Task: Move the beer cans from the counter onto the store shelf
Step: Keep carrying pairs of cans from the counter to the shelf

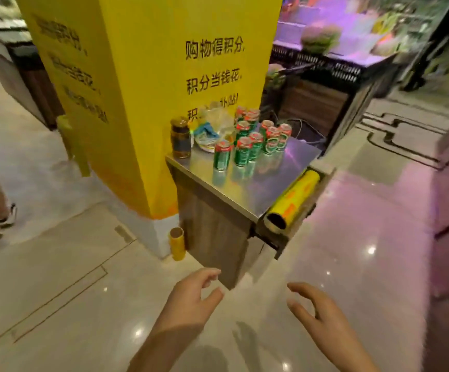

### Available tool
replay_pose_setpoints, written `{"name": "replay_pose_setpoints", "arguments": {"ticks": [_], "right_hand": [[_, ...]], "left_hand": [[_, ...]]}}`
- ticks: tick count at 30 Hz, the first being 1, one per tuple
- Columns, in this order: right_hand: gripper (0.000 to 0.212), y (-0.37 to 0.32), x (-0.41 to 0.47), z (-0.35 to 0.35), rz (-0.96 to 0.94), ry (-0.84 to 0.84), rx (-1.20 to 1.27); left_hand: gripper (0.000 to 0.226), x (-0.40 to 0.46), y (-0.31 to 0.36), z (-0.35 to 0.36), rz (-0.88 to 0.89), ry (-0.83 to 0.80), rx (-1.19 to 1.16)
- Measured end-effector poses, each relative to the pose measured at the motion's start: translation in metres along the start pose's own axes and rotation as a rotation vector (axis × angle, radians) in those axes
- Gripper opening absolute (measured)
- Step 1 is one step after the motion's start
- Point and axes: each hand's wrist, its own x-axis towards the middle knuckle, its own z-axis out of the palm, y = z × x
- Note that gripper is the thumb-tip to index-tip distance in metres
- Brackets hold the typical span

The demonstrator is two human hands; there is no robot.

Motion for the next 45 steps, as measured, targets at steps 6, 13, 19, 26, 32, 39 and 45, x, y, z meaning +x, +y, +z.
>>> {"name": "replay_pose_setpoints", "arguments": {"ticks": [6, 13, 19, 26, 32, 39, 45], "right_hand": [[0.031, -0.009, 0.080, -0.014, -0.006, 0.018, 0.064], [0.034, -0.055, 0.235, -0.028, -0.168, -0.003, 0.053], [0.038, -0.064, 0.329, -0.048, -0.147, 0.010, -0.008], [0.036, -0.055, 0.402, -0.049, 0.004, -0.011, 0.097], [0.058, -0.068, 0.479, -0.036, 0.146, -0.022, 0.201], [0.069, -0.095, 0.547, -0.021, 0.194, 0.174, 0.467], [0.070, -0.097, 0.574, -0.001, 0.302, 0.246, 0.441]], "left_hand": [[0.032, 0.085, 0.005, -0.002, 0.002, -0.054, 0.000], [0.043, 0.214, -0.007, -0.040, -0.096, 0.055, -0.099], [0.031, 0.318, 0.004, -0.052, -0.160, 0.079, -0.102], [0.036, 0.405, 0.015, -0.034, -0.095, 0.012, -0.036], [0.056, 0.464, 0.010, -0.017, -0.210, -0.017, -0.049], [0.087, 0.519, 0.005, -0.012, -0.240, 0.030, -0.042], [0.095, 0.535, 0.008, -0.001, -0.178, 0.090, -0.110]]}}
